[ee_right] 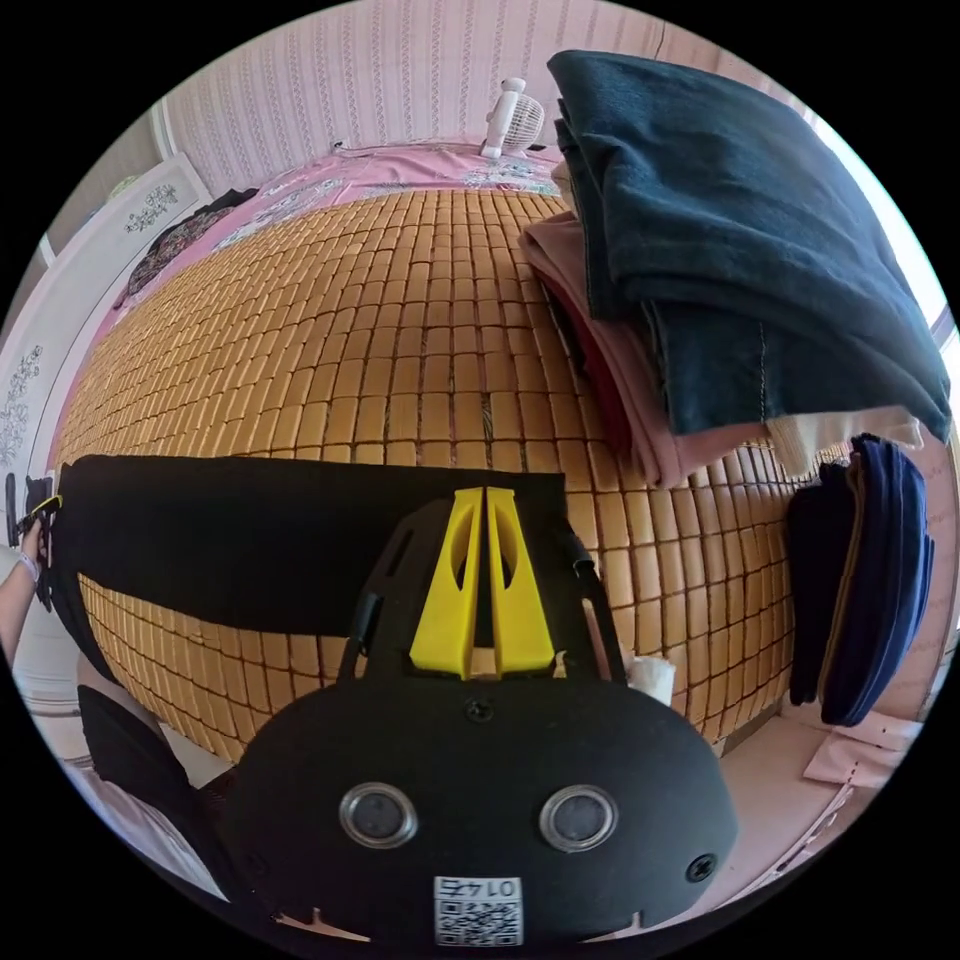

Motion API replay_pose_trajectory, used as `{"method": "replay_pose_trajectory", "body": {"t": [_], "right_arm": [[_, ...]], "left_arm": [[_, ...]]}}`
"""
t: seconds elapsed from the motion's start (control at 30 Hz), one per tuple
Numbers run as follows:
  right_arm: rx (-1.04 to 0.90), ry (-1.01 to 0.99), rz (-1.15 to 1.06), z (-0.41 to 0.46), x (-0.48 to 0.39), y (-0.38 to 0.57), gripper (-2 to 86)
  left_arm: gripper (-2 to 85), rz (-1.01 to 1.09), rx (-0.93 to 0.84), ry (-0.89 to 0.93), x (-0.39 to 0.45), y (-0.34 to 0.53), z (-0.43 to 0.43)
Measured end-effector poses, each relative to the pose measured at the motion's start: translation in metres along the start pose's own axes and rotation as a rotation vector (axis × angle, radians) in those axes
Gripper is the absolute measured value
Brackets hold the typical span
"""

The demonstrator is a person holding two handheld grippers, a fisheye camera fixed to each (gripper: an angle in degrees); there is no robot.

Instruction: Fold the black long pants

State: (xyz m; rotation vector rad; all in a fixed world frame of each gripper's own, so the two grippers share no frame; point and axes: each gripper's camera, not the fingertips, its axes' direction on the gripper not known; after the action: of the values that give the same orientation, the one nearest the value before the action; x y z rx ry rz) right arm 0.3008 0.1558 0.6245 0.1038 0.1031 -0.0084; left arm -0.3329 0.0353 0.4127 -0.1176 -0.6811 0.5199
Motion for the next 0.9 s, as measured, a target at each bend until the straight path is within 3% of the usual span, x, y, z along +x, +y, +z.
{"method": "replay_pose_trajectory", "body": {"t": [0.3,0.47,0.6,0.67,0.9], "right_arm": [[-0.025,0.013,-0.11,0.047,-0.036,-0.096,-0.3],[-0.034,0.021,-0.077,0.046,-0.049,-0.099,-0.6],[0.084,-0.057,-0.17,0.016,-0.065,-0.038,-0.2],[0.08,-0.134,-0.248,0.005,-0.075,0.002,0.2],[-0.011,-0.412,-0.384,-0.022,-0.116,0.131,2.9]], "left_arm": [[-1.0,-0.06,-0.023,-0.012,-0.025,-0.04,0.019],[-0.9,-0.18,-0.005,0.124,-0.051,-0.029,0.018],[-0.5,-0.312,0.152,0.249,-0.081,0.009,-0.014],[0.5,-0.245,0.208,0.296,-0.087,0.047,-0.04],[6.4,-0.053,0.031,0.626,-0.033,0.168,-0.065]]}}
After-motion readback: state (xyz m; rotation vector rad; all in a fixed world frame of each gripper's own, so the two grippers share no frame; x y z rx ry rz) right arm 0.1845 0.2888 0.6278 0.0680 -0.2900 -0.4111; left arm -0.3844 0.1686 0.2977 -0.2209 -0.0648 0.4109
